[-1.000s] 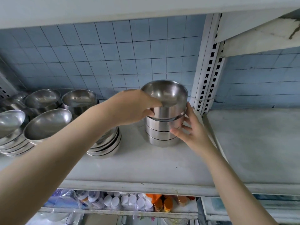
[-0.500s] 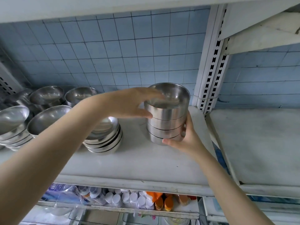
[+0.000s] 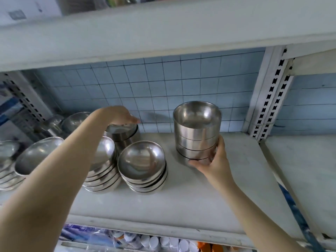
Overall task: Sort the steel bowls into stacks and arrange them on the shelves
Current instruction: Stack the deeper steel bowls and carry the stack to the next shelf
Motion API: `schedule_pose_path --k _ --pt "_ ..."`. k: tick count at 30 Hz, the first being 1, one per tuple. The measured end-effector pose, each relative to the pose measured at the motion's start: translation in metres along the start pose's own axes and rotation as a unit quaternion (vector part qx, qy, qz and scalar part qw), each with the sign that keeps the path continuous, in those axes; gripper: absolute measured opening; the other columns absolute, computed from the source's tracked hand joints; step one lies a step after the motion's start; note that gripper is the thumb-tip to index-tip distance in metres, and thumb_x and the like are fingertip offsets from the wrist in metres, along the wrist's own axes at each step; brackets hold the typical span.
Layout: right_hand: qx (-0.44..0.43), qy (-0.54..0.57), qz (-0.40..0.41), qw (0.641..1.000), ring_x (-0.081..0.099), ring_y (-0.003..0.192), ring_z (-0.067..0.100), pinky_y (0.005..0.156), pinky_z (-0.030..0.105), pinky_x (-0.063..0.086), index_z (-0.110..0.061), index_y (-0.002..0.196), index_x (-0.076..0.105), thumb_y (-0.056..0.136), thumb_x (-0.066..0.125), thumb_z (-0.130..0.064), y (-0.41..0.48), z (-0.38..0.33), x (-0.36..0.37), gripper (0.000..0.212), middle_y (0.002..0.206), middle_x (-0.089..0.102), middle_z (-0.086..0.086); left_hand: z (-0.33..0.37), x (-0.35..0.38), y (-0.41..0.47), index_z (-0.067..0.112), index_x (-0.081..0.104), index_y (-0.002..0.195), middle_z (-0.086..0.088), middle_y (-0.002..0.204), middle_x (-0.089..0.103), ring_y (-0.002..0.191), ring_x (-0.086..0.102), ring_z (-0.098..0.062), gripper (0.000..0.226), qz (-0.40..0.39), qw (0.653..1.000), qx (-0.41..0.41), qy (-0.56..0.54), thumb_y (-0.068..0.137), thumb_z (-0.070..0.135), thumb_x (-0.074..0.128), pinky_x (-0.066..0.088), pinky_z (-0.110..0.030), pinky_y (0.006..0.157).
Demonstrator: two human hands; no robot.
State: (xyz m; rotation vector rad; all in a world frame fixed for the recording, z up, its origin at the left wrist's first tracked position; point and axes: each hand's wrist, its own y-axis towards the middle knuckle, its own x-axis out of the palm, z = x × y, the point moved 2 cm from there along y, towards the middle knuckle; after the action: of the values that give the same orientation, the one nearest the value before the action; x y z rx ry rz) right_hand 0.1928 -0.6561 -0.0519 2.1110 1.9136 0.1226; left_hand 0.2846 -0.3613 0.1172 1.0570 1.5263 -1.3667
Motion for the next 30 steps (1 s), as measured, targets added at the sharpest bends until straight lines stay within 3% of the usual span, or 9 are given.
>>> schedule_pose_path --k 2,6,8,11,16,20,24,28,30 --pt "0.002 -0.003 0.024 1.000 0.058 0.125 0.011 0.105 0.041 0.049 -0.034 0.140 0.033 0.055 0.097 -0.026 0.002 0.004 0.009 0.106 0.137 0.056 -0.006 0.001 0.013 0.016 0.012 0.064 0.089 -0.005 0.083 0.062 0.070 0.057 -0.023 0.060 -0.037 0.999 0.000 0.024 0.091 0.068 0.041 0.049 -0.033 0.075" --pt "0.010 -0.015 0.049 0.999 0.055 0.128 0.016 0.105 0.048 0.048 -0.033 0.144 0.030 0.052 0.096 -0.041 0.003 0.013 0.014 0.114 0.141 0.052 -0.003 0.011 0.025 0.030 0.005 0.066 0.095 -0.009 0.086 0.064 0.076 0.057 -0.025 0.053 -0.038 0.993 0.012 0.115 0.096 0.054 0.045 0.052 -0.036 0.084" --pt "0.012 -0.020 0.054 0.998 0.056 0.127 0.017 0.104 0.049 0.048 -0.030 0.144 0.031 0.052 0.096 -0.040 0.003 0.016 0.014 0.114 0.140 0.052 -0.002 0.015 0.024 0.029 0.001 0.065 0.108 -0.010 0.087 0.063 0.075 0.056 -0.024 0.049 -0.027 0.994 0.006 0.108 0.098 0.046 0.046 0.048 -0.028 0.069" --pt "0.013 -0.035 0.056 0.998 0.057 0.125 0.017 0.101 0.049 0.050 -0.031 0.144 0.031 0.052 0.096 -0.043 0.003 0.017 0.014 0.113 0.138 0.054 -0.004 0.010 0.019 0.029 0.003 0.059 0.123 -0.014 0.104 0.064 0.086 0.059 -0.028 0.038 -0.002 1.000 -0.012 0.009 0.100 0.030 0.047 0.045 -0.024 0.066" --pt "0.010 -0.038 0.057 0.998 0.057 0.125 0.017 0.102 0.049 0.050 -0.028 0.144 0.033 0.054 0.096 -0.041 0.002 0.017 0.014 0.111 0.138 0.055 -0.004 -0.014 -0.002 0.009 0.008 0.066 0.105 -0.011 0.100 0.063 0.083 0.062 -0.029 0.042 0.058 0.979 -0.018 -0.194 0.088 0.046 0.065 0.055 -0.036 0.075" --pt "0.009 -0.043 0.057 0.997 0.059 0.123 0.015 0.101 0.046 0.051 -0.028 0.144 0.034 0.054 0.097 -0.040 0.000 0.013 0.014 0.111 0.135 0.057 -0.004 0.000 -0.029 -0.029 0.004 0.071 0.104 -0.018 0.096 0.067 0.082 0.060 -0.028 0.039 0.163 0.968 0.075 -0.175 0.092 0.040 0.061 0.044 -0.033 0.072" --pt "0.010 -0.066 0.056 0.996 0.059 0.122 0.016 0.099 0.045 0.052 -0.028 0.145 0.033 0.051 0.096 -0.051 0.002 0.012 0.011 0.116 0.133 0.060 -0.004 0.045 -0.047 -0.084 0.013 0.070 0.100 -0.009 0.086 0.066 0.073 0.057 -0.015 0.025 0.240 0.934 0.208 -0.164 0.096 0.033 0.055 0.037 -0.020 0.063" --pt "0.013 -0.077 0.050 0.996 0.059 0.122 0.013 0.099 0.044 0.051 -0.029 0.146 0.032 0.048 0.095 -0.054 0.004 0.012 0.008 0.119 0.133 0.060 -0.006 0.089 -0.053 -0.111 0.026 0.069 0.091 0.016 0.074 0.065 0.069 0.053 0.010 0.015 0.215 0.908 0.319 -0.167 0.096 0.032 0.057 0.036 -0.007 0.062" --pt "0.015 -0.076 0.049 0.996 0.058 0.123 0.012 0.100 0.043 0.051 -0.031 0.146 0.031 0.048 0.095 -0.054 0.003 0.012 0.007 0.119 0.134 0.060 -0.007 0.109 -0.048 -0.109 0.023 0.069 0.095 0.017 0.079 0.066 0.073 0.053 0.013 0.015 0.185 0.905 0.358 -0.137 0.095 0.033 0.058 0.037 -0.006 0.066"
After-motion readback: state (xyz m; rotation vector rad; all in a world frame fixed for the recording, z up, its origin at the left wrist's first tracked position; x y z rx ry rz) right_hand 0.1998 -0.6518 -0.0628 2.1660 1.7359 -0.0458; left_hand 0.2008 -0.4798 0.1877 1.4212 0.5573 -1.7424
